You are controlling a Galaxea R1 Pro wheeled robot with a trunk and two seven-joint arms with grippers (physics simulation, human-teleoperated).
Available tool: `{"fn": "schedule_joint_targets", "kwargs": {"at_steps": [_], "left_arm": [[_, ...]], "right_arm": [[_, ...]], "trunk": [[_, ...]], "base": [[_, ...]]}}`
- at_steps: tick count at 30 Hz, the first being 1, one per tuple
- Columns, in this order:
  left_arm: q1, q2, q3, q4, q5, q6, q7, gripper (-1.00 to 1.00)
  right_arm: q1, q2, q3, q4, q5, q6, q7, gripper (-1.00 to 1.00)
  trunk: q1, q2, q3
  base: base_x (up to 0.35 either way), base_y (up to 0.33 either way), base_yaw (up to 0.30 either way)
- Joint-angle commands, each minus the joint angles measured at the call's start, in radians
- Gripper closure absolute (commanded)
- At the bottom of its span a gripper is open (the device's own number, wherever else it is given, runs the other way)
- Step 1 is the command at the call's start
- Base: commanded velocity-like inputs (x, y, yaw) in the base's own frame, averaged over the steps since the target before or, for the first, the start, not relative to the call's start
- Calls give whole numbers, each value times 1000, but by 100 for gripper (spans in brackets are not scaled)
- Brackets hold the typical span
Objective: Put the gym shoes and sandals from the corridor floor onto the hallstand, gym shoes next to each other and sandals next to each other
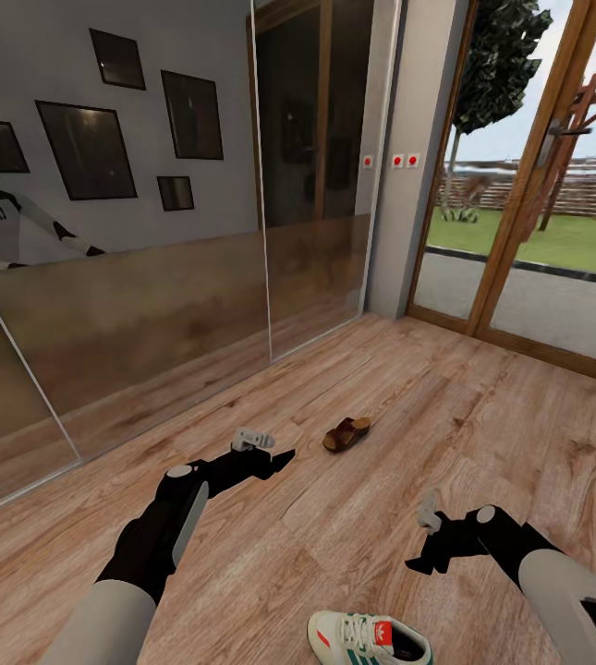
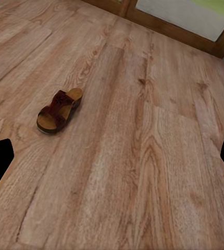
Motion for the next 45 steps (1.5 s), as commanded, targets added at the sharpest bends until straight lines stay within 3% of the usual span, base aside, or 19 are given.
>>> {"fn": "schedule_joint_targets", "kwargs": {"at_steps": [1, 8, 23, 38, 44, 45], "left_arm": [[0, 0, 1, -1, 0, 8, -3, -100], [0, 0, 2, -1, 0, 8, -3, -100], [0, 0, 2, -1, 0, 9, -3, -100], [0, 0, 2, -1, 0, 9, -3, -100], [0, 0, 2, -1, 0, 9, -3, -100], [0, 0, 2, -1, 0, 9, -3, -100]], "right_arm": [[-1, 0, -7, 0, 11, -8, 3, -100], [-1, 1, -7, 3, 11, -8, 3, -100], [-1, 1, -7, 21, 11, -7, 3, -100], [-1, 0, -4, 90, 13, -7, 3, -100], [0, -1, 15, 121, 61, -9, 3, -100], [0, -1, 20, 129, 109, -9, 3, -100]], "trunk": [[0, 0, -1], [0, 0, -1], [7, -4, -77], [7, -4, -80], [7, -4, -80], [7, -4, -80]], "base": [[0, 0, 0], [0, 0, 0], [0, 0, 0], [0, 0, 0], [0, 0, 0], [0, 0, 0]]}}
